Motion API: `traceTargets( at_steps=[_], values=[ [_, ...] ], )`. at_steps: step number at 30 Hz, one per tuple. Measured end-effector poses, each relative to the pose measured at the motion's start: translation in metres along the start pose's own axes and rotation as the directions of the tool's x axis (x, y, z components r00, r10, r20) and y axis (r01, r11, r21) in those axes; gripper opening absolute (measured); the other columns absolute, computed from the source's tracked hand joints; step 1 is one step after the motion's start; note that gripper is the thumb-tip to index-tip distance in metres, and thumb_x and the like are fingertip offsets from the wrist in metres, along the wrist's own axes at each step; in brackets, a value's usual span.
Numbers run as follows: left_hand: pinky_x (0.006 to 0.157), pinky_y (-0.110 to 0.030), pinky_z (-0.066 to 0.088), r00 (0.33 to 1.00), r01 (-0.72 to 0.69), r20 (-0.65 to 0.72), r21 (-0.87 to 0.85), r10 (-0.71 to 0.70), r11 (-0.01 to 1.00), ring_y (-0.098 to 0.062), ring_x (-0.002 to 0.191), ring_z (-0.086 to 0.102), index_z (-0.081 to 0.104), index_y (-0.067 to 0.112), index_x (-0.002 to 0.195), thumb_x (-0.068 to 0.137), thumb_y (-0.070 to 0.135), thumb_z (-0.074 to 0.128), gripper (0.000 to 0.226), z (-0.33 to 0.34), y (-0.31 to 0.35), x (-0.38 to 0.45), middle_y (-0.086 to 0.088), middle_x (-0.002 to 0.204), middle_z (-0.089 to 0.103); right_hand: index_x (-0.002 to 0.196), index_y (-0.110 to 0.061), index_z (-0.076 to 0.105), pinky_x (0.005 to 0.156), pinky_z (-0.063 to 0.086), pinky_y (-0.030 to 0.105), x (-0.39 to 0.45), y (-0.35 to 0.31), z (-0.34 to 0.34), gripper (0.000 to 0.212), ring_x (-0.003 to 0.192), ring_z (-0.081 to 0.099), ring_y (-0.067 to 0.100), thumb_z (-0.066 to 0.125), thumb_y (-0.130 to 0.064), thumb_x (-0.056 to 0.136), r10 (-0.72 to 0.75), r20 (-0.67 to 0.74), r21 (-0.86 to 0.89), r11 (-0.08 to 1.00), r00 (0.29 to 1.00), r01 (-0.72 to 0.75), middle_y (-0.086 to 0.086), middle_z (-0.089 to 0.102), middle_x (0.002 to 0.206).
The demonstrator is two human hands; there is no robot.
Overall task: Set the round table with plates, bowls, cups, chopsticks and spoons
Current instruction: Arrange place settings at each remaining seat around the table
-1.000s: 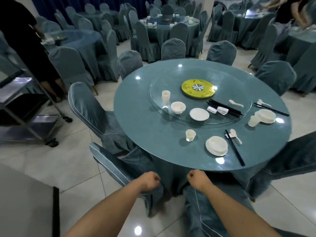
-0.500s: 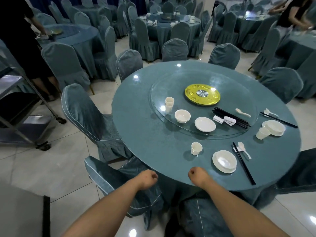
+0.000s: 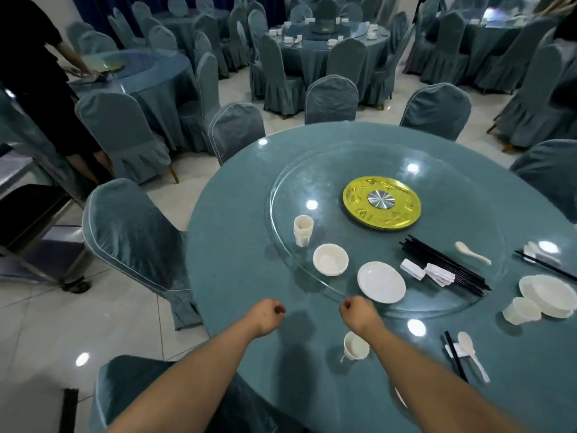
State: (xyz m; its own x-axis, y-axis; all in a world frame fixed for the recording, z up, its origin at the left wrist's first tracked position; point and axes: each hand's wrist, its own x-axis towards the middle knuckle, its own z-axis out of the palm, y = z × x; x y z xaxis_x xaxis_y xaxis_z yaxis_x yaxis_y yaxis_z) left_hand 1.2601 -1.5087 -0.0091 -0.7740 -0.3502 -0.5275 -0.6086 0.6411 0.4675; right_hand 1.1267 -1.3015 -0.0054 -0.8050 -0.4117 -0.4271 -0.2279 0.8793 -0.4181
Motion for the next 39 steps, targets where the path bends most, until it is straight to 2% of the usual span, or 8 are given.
traceTargets(
  at_steps=[5, 12, 17, 21, 27, 30, 35, 39],
  values=[
    [0.093, -0.029, 0.048, 0.994, 0.063, -0.083, -0.080, -0.070, 0.995, -0.027, 0.111, 0.061, 0.066, 0.009, 0.115, 0.094, 0.023, 0.053, 0.028, -0.025, 0.034, 0.052, -0.008, 0.117, 0.068, 0.056, -0.016, 0.038, 0.066, 0.037, 0.029, 0.062, -0.004, -0.028, 0.036, 0.085, 0.061, 0.033, 0.047, -0.019, 0.092, -0.044, -0.022, -0.024, 0.999, 0.999, 0.044, 0.019, 0.068, 0.093],
    [0.087, -0.021, 0.042, 0.973, 0.096, -0.187, -0.195, -0.133, 0.976, -0.021, 0.109, 0.062, 0.063, 0.012, 0.121, 0.093, 0.034, 0.059, 0.036, -0.059, 0.068, 0.121, -0.002, 0.116, 0.067, 0.074, -0.020, 0.049, 0.071, 0.044, 0.030, 0.124, -0.022, -0.056, 0.020, 0.087, 0.062, 0.032, 0.044, -0.018, 0.092, -0.063, 0.032, 0.000, 0.998, 0.997, 0.064, 0.016, 0.070, 0.098],
    [0.093, -0.031, 0.045, 0.948, 0.038, -0.314, -0.071, -0.059, 0.997, -0.029, 0.112, 0.058, 0.063, 0.009, 0.112, 0.088, 0.034, 0.066, 0.035, -0.096, 0.088, 0.180, -0.011, 0.114, 0.063, 0.078, -0.013, 0.061, 0.072, 0.046, 0.032, 0.151, -0.032, -0.059, 0.022, 0.088, 0.063, 0.033, 0.045, -0.019, 0.091, -0.048, 0.037, 0.055, 0.997, 0.998, 0.046, 0.015, 0.070, 0.093],
    [0.107, -0.037, 0.037, 0.957, 0.083, -0.282, 0.053, -0.065, 0.995, -0.031, 0.129, 0.041, 0.047, 0.015, 0.135, 0.084, 0.048, 0.066, 0.063, -0.115, 0.104, 0.224, -0.009, 0.137, 0.044, 0.079, -0.017, 0.062, 0.072, 0.047, 0.032, 0.171, -0.036, -0.064, 0.023, 0.087, 0.063, 0.031, 0.041, -0.020, 0.090, -0.015, 0.048, 0.068, 0.998, 0.999, 0.012, 0.012, 0.069, 0.091],
    [0.100, -0.041, 0.042, 0.979, 0.106, -0.195, 0.213, -0.064, 0.971, -0.033, 0.129, 0.036, 0.036, 0.022, 0.139, 0.073, 0.062, 0.071, 0.085, -0.126, 0.123, 0.269, -0.005, 0.140, 0.034, 0.079, -0.011, 0.060, 0.069, 0.051, 0.033, 0.199, -0.039, -0.075, 0.023, 0.081, 0.063, 0.029, 0.040, -0.020, 0.089, 0.035, 0.033, 0.093, 0.995, 0.999, -0.038, 0.008, 0.065, 0.080],
    [0.100, -0.042, 0.044, 0.989, 0.093, -0.135, 0.261, -0.059, 0.961, -0.033, 0.130, 0.035, 0.038, 0.021, 0.137, 0.073, 0.060, 0.073, 0.083, -0.122, 0.125, 0.279, -0.005, 0.138, 0.034, 0.079, -0.011, 0.061, 0.070, 0.053, 0.035, 0.206, -0.034, -0.075, 0.023, 0.081, 0.063, 0.029, 0.041, -0.020, 0.088, 0.050, 0.025, 0.109, 0.993, 0.998, -0.052, 0.008, 0.067, 0.081],
    [0.107, -0.034, 0.036, 0.995, 0.024, -0.100, 0.394, 0.017, 0.919, -0.030, 0.124, 0.042, 0.049, 0.020, 0.130, 0.079, 0.053, 0.069, 0.064, -0.121, 0.122, 0.293, -0.008, 0.134, 0.043, 0.075, -0.014, 0.059, 0.066, 0.052, 0.033, 0.212, -0.028, -0.073, 0.021, 0.077, 0.062, 0.027, 0.041, -0.018, 0.086, 0.078, 0.021, 0.123, 0.989, 0.997, -0.080, 0.004, 0.064, 0.077],
    [0.106, -0.035, 0.038, 0.998, 0.023, -0.065, 0.408, 0.003, 0.913, -0.030, 0.124, 0.042, 0.050, 0.021, 0.129, 0.077, 0.049, 0.072, 0.063, -0.120, 0.122, 0.298, -0.009, 0.132, 0.043, 0.079, -0.013, 0.062, 0.067, 0.053, 0.035, 0.213, -0.021, -0.072, 0.022, 0.080, 0.063, 0.028, 0.042, -0.017, 0.086, 0.092, 0.010, 0.126, 0.988, 0.996, -0.093, 0.006, 0.066, 0.080]
  ],
)
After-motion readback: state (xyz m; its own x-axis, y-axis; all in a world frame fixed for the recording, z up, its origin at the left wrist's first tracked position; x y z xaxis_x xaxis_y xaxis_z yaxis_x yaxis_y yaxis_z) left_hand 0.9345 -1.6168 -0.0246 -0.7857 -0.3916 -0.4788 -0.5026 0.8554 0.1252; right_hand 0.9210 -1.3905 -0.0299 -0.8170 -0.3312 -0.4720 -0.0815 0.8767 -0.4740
